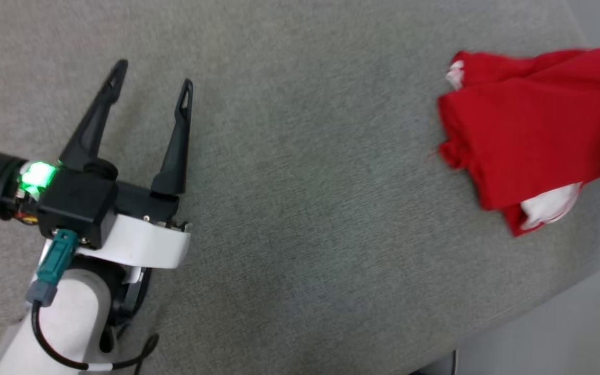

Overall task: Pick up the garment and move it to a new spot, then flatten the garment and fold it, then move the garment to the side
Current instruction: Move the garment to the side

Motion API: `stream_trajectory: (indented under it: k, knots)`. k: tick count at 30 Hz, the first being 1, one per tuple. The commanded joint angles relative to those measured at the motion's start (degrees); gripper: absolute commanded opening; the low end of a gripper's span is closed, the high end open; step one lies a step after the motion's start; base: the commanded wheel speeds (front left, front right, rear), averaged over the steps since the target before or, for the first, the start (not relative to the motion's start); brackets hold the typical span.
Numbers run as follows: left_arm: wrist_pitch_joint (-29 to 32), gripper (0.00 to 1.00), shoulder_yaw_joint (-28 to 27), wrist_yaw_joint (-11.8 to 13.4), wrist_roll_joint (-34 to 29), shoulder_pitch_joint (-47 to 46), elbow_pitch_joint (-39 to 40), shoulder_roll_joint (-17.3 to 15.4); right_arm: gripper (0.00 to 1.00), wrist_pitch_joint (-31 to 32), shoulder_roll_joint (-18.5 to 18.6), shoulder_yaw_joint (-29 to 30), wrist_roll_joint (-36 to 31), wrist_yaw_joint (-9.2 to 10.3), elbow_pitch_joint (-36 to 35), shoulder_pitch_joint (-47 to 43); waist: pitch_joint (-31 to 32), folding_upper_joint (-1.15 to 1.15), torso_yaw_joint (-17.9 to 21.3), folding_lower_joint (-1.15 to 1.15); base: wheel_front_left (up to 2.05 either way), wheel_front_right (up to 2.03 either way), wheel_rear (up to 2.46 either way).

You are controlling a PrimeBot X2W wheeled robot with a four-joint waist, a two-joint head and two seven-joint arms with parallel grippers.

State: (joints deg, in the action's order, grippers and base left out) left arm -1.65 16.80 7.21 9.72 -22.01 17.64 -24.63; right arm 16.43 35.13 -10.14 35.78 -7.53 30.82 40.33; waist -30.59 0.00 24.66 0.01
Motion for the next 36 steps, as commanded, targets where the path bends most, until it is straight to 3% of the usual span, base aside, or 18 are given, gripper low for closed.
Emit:
stream_trajectory:
  k: [1, 5, 13, 14, 15, 16, 20, 21, 26, 30, 36]
  knots:
    - [0.3, 1.00, 0.1, -0.1, -0.3, -0.9, 0.6, -0.2, 0.00, -0.6, 0.4, 0.4, 0.0, 0.10, 0.6, 1.4, -3.4, 0.00, -0.9, -0.01, 0.00, 0.00, 0.00]
    - [2.3, 1.00, 0.2, -0.4, -1.3, -2.9, 3.7, -1.3, 0.00, -4.9, 2.1, 2.6, -0.4, 0.10, 4.4, 4.1, -6.5, 0.00, -1.9, -0.01, 0.00, 0.00, 0.00]
    - [4.9, 1.00, 0.9, -0.4, -2.5, -4.8, 7.2, -1.9, 0.00, -12.1, 0.8, 5.1, -4.1, 0.10, 14.3, 8.3, -8.9, 0.00, -3.2, -0.01, 0.00, 0.00, 0.00]
    - [5.0, 1.00, 1.0, -0.4, -2.5, -4.9, 7.3, -1.8, 0.23, -13.1, 0.6, 5.5, -4.6, 0.10, 15.7, 8.7, -8.9, 0.00, -3.4, -0.01, 0.00, 0.00, 0.00]
    - [4.9, 1.00, 1.0, -0.4, -2.4, -4.9, 7.3, -1.8, 0.73, -13.9, 0.2, 5.9, -4.8, 0.10, 17.0, 9.0, -8.8, 0.00, -3.5, -0.01, 0.00, 0.00, 0.00]
    - [4.8, 1.00, 1.0, -0.2, -2.4, -4.8, 7.2, -1.7, 1.00, -15.1, -0.2, 6.3, -5.2, 0.10, 18.1, 9.4, -8.6, 0.00, -3.6, -0.01, 0.00, 0.00, 0.00]
    - [4.0, 1.00, 1.2, 0.2, -1.7, -4.0, 6.0, -1.1, 1.00, -19.2, -0.5, 7.6, -6.8, 0.10, 22.5, 10.1, -7.1, 0.00, -4.2, -0.01, 0.00, 0.00, 0.00]
    - [3.0, 1.00, 1.3, 0.4, -1.1, -2.9, 4.6, -0.7, 1.00, -24.1, 0.2, 9.6, -8.8, 0.10, 25.2, 10.5, -5.2, 0.00, -4.7, -0.01, 0.00, 0.00, 0.00]
    - [0.4, 1.00, 1.3, 1.5, 0.5, 0.0, 1.0, 0.9, 1.00, -30.4, 0.6, 12.2, -12.5, 0.10, 27.4, 8.9, 0.3, 0.00, -6.3, -0.01, 0.00, 0.00, 0.00]
    - [-2.6, 1.00, 1.0, 3.1, 2.4, 3.9, -2.6, 2.7, 1.00, -31.5, -0.8, 14.3, -13.0, 0.10, 25.1, 4.6, 5.7, 0.00, -7.9, -0.01, 0.00, 0.00, 0.00]
    - [-7.0, 1.00, 0.4, 4.9, 5.7, 9.9, -7.1, 5.6, 1.00, -31.6, -4.9, 21.7, -15.1, 0.10, 14.2, -6.3, 11.7, 0.00, -10.8, -0.01, 0.00, 0.00, 0.00]
